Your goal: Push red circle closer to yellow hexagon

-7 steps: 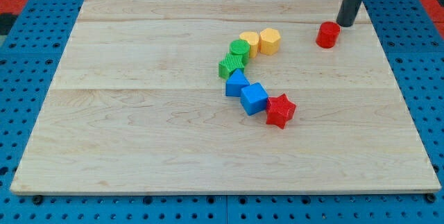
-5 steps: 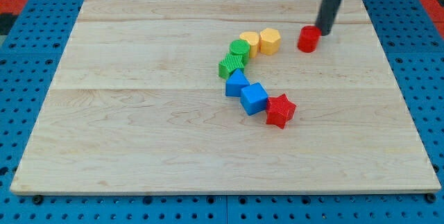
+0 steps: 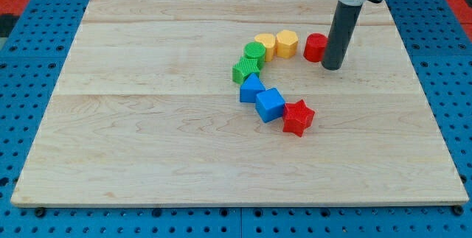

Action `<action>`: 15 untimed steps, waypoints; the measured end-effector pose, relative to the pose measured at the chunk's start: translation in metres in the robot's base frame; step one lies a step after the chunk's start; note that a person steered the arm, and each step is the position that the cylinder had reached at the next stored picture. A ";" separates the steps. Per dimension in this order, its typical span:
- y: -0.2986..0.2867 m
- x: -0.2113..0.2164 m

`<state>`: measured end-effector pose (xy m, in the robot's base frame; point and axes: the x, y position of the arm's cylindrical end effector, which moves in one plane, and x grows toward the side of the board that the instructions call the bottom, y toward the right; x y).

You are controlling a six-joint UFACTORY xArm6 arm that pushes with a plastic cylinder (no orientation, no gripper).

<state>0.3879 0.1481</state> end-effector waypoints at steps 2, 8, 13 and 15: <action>-0.025 0.000; 0.012 -0.011; 0.005 -0.043; 0.011 -0.001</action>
